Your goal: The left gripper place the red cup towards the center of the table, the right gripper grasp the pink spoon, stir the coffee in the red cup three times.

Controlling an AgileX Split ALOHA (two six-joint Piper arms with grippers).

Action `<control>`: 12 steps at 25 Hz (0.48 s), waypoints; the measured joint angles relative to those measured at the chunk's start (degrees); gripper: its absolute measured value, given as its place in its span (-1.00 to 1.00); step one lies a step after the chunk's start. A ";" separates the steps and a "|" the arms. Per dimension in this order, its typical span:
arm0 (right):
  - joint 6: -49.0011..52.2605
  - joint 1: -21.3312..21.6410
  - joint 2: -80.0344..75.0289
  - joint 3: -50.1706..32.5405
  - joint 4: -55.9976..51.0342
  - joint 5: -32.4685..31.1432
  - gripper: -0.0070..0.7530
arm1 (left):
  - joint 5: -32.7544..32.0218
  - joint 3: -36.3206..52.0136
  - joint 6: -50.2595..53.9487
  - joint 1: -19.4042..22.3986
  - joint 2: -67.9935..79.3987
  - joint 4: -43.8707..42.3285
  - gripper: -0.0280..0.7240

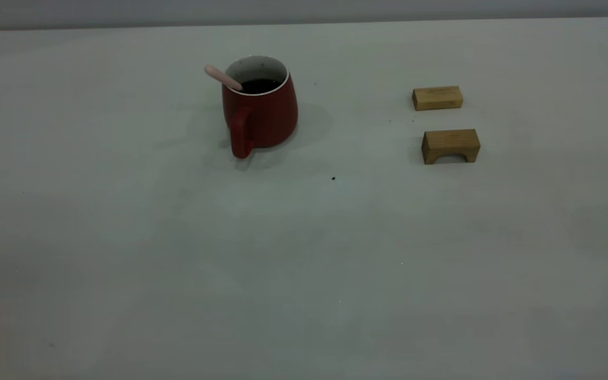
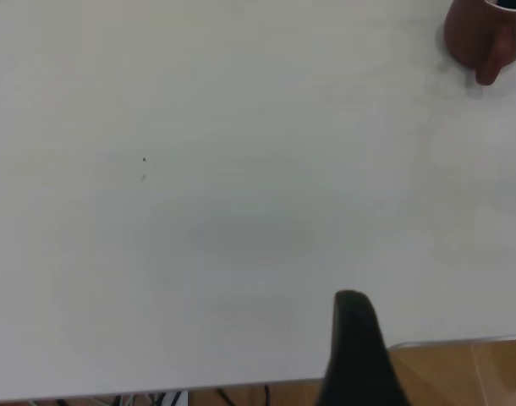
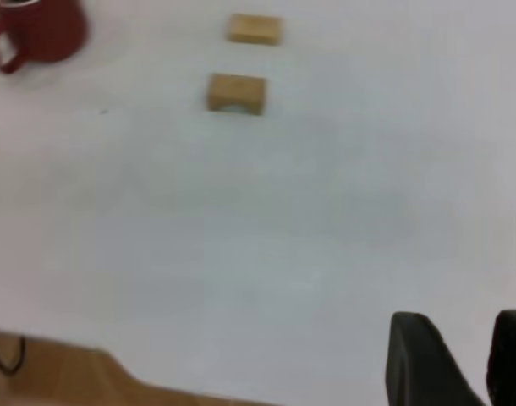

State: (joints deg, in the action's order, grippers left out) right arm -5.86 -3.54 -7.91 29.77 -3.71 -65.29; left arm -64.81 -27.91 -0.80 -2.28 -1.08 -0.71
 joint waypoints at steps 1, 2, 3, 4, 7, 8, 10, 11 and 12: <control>0.65 0.76 1.00 -0.77 0.14 0.00 -0.36 | 0.00 0.00 0.00 0.00 0.00 0.00 0.59; 0.94 1.30 2.10 -1.34 0.26 0.06 -0.36 | 0.00 0.00 0.00 0.00 0.00 0.00 0.59; 1.27 1.51 3.11 -1.99 0.38 0.24 -0.36 | 0.00 0.00 0.00 0.00 0.00 0.00 0.59; 1.31 1.82 3.81 -2.48 0.38 0.24 -0.36 | 0.00 0.00 0.00 0.00 0.00 0.00 0.59; 1.82 1.88 5.70 -2.89 0.60 0.24 -0.36 | 0.00 0.00 0.00 0.00 0.00 0.00 0.59; 1.94 1.87 6.15 -2.89 0.60 0.24 -0.36 | 0.00 0.00 0.00 0.00 0.00 0.00 0.59; 2.11 1.87 6.71 -2.89 0.60 0.24 -0.36 | 0.00 0.00 0.00 0.00 0.00 0.00 0.59; 2.17 1.87 6.73 -2.89 0.60 0.24 -0.36 | 0.00 0.00 0.00 0.00 0.00 0.00 0.59; 2.17 1.87 6.73 -2.89 0.60 0.24 -0.36 | 0.00 0.00 0.00 0.00 0.00 0.00 0.59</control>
State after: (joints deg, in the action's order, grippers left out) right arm -3.69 -1.67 -1.18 26.88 -3.12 -65.06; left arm -64.81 -27.91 -0.80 -2.28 -1.08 -0.71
